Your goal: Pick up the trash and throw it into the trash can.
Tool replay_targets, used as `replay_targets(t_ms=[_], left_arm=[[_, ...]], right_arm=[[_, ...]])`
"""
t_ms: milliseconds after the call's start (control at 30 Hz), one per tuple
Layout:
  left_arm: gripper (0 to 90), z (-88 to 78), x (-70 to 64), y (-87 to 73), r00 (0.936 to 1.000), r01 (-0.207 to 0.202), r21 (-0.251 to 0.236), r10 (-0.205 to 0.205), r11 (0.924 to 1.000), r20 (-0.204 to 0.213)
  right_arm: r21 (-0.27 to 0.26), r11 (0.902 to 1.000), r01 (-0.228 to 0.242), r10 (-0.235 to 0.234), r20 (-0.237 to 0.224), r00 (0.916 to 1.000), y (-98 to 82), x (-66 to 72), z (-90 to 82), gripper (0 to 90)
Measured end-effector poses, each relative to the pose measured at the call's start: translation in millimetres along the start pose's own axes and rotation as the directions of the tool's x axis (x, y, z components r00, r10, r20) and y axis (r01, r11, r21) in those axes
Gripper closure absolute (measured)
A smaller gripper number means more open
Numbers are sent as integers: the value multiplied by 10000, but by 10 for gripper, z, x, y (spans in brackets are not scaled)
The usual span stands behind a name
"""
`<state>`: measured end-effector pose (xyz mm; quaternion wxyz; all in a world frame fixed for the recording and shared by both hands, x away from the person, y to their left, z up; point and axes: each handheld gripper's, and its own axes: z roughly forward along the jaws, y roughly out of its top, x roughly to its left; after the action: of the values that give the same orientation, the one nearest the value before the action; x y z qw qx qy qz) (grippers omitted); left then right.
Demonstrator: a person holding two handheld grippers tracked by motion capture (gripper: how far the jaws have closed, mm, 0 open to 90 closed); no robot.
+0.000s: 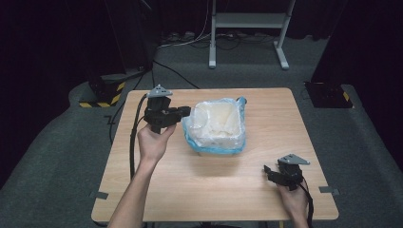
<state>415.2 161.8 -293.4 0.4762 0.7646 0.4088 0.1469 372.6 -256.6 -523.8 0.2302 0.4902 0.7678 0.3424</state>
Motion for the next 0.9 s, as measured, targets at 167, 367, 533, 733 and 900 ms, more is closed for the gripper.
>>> replay_targets(t_ms=[167,367,533,733,900], left_arm=[[848,75,-22,31,9999,76,-49,-75,10000,110],[848,182,-48,72,9998,68,-57,-67,10000,192],[848,306,-96,68,9995,-302,125,303,9995,-61],[848,445,-137,55,9992,-411,89,411,9991,10],[848,536,-141,30,9995,-325,47,324,9995,62]], right_arm=[[-3,10000,3,-3,8,10000,0,2,0,348],[-2,10000,2,-2,12,10000,0,4,-1,348],[-5,10000,6,-6,11,10000,0,4,-1,348],[-6,10000,9,-9,14,10000,0,4,-1,348],[3,10000,16,-16,34,10000,0,6,-2,348]])
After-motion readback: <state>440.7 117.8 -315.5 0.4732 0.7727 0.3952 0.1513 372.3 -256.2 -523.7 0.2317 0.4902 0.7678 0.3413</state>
